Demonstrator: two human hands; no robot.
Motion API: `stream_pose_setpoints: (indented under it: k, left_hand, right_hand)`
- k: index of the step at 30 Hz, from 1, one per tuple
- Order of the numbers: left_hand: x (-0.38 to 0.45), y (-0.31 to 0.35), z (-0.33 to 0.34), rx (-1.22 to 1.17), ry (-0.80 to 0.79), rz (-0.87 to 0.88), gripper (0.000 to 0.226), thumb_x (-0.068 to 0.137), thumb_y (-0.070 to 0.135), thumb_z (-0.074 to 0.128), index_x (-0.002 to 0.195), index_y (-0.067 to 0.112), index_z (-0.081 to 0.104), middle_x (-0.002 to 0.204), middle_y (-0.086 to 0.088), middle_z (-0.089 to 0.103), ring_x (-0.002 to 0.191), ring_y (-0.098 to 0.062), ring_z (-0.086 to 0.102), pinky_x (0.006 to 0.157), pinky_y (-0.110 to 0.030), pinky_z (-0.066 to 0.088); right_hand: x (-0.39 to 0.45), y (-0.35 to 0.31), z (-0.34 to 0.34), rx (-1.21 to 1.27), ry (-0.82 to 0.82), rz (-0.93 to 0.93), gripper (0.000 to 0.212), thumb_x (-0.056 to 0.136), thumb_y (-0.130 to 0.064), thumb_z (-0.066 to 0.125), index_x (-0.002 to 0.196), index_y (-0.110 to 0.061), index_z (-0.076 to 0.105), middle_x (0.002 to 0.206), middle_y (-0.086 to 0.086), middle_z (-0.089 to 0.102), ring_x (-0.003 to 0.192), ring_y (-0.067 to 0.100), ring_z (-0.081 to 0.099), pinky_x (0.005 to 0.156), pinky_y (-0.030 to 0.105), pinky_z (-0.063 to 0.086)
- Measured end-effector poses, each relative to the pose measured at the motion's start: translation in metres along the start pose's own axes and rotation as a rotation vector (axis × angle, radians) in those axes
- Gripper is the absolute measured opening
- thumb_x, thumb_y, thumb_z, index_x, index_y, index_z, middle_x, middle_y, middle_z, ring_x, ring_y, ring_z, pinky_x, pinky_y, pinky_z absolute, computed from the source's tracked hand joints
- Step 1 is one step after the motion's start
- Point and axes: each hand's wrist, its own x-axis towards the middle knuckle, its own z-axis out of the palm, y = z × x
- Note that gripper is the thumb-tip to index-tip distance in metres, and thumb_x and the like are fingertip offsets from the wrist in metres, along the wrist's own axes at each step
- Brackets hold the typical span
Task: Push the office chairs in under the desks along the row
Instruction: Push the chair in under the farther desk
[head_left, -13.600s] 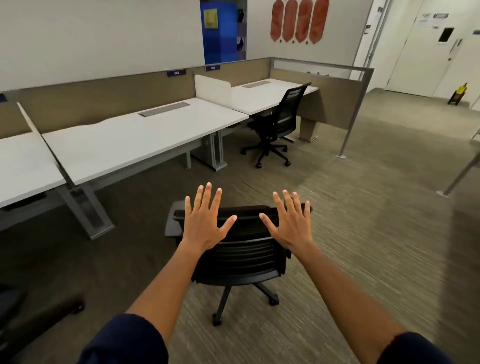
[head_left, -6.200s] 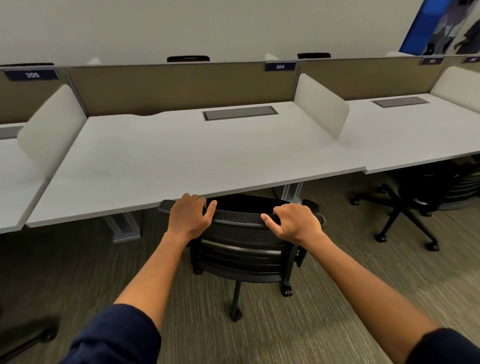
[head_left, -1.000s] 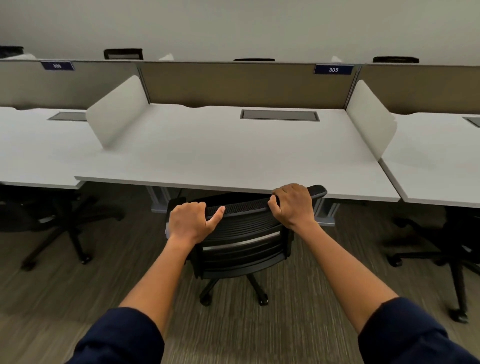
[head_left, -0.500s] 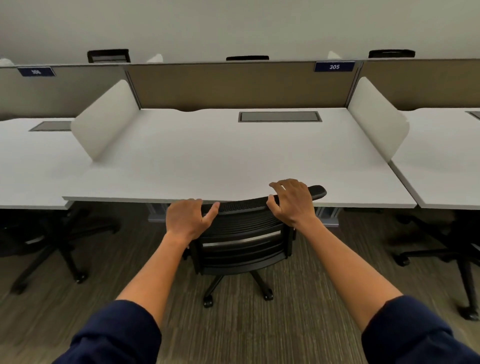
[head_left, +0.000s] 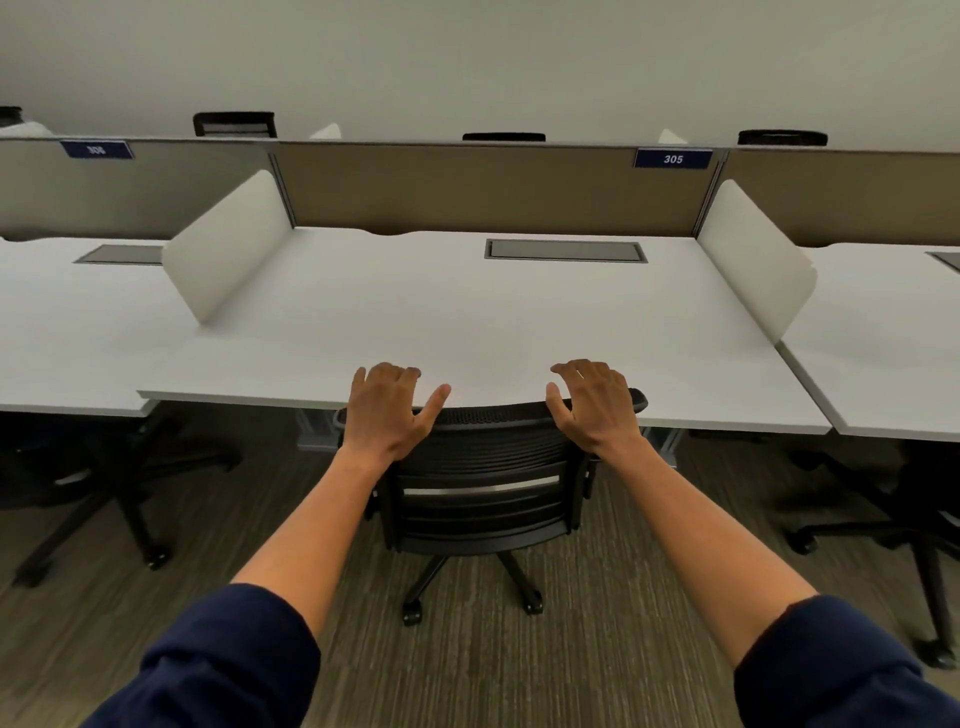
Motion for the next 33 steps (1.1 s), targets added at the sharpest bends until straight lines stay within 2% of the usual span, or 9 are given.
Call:
stream_pose_setpoints:
  k: [3,5,7,9,16,23,28,30,33]
  left_hand:
    - [-0.006,0.002,0.004,0.021,-0.115,-0.028,0.069,0.097,0.065,0.035,0.136,0.012,0.057,0.142,-0.013,0.057,0.136,-0.031,0.047,0.116,-0.052,0.032]
    - [-0.012,0.002,0.009,0.039,-0.195,-0.031,0.071,0.098,0.066,0.029,0.140,0.014,0.053,0.147,-0.013,0.051,0.136,-0.032,0.047,0.114,-0.051,0.035]
    - [-0.021,0.006,0.008,0.097,-0.255,-0.023,0.075,0.097,0.068,0.019,0.127,0.014,0.061,0.130,-0.012,0.064,0.117,-0.031,0.059,0.102,-0.049,0.044]
    - [-0.022,0.008,0.006,0.123,-0.266,-0.019,0.074,0.099,0.066,0.018,0.117,0.013,0.065,0.113,-0.009,0.070,0.104,-0.030,0.063,0.094,-0.047,0.047]
    - [-0.035,0.006,0.005,0.121,-0.245,0.008,0.064,0.100,0.062,0.023,0.097,0.014,0.065,0.095,-0.007,0.071,0.089,-0.028,0.065,0.083,-0.043,0.050]
    - [-0.045,-0.003,0.002,0.109,-0.219,0.037,0.062,0.100,0.064,0.024,0.088,0.019,0.065,0.086,0.000,0.067,0.082,-0.022,0.063,0.085,-0.044,0.051]
    - [-0.052,-0.029,-0.002,0.087,-0.179,0.088,0.062,0.101,0.061,0.023,0.083,0.019,0.065,0.082,0.001,0.066,0.082,-0.023,0.063,0.085,-0.043,0.050]
    - [-0.052,-0.037,-0.002,0.067,-0.180,0.098,0.062,0.101,0.060,0.025,0.086,0.018,0.067,0.086,-0.001,0.068,0.084,-0.023,0.064,0.087,-0.044,0.049]
    - [-0.051,-0.054,-0.004,0.036,-0.187,0.121,0.060,0.102,0.059,0.027,0.087,0.018,0.067,0.085,-0.001,0.069,0.083,-0.023,0.064,0.088,-0.045,0.050]
  right_hand:
    - [-0.006,0.003,0.003,-0.026,-0.068,0.029,0.048,0.102,-0.044,0.040,0.134,-0.014,0.060,0.138,0.010,0.061,0.127,0.031,0.054,0.107,0.046,0.040]
    - [-0.010,0.004,0.005,-0.054,-0.069,0.028,0.048,0.103,-0.045,0.038,0.127,-0.013,0.065,0.128,0.011,0.067,0.119,0.033,0.059,0.102,0.045,0.042]
    - [-0.017,0.004,0.005,-0.089,-0.074,0.012,0.050,0.103,-0.046,0.034,0.109,-0.011,0.070,0.107,0.012,0.072,0.102,0.034,0.064,0.092,0.043,0.044]
    - [-0.021,0.004,0.005,-0.125,-0.074,-0.002,0.052,0.103,-0.046,0.032,0.100,-0.011,0.070,0.096,0.012,0.071,0.092,0.032,0.063,0.088,0.042,0.043]
    - [-0.036,-0.002,0.002,-0.146,-0.089,0.000,0.060,0.104,-0.052,0.028,0.107,-0.009,0.069,0.099,0.013,0.070,0.095,0.032,0.061,0.089,0.044,0.044]
    - [-0.048,-0.016,0.003,-0.215,-0.085,0.024,0.065,0.102,-0.057,0.024,0.107,-0.007,0.066,0.098,0.013,0.068,0.095,0.032,0.061,0.088,0.044,0.045]
    - [-0.058,-0.041,0.011,-0.228,-0.060,0.072,0.061,0.103,-0.052,0.026,0.109,-0.007,0.067,0.102,0.014,0.069,0.100,0.033,0.061,0.090,0.045,0.044]
    - [-0.060,-0.047,0.014,-0.224,-0.045,0.079,0.059,0.102,-0.051,0.028,0.107,-0.007,0.068,0.102,0.014,0.069,0.101,0.033,0.061,0.090,0.045,0.044]
    - [-0.066,-0.062,0.019,-0.210,-0.003,0.083,0.057,0.099,-0.050,0.030,0.093,-0.009,0.068,0.093,0.012,0.068,0.095,0.032,0.061,0.084,0.043,0.042]
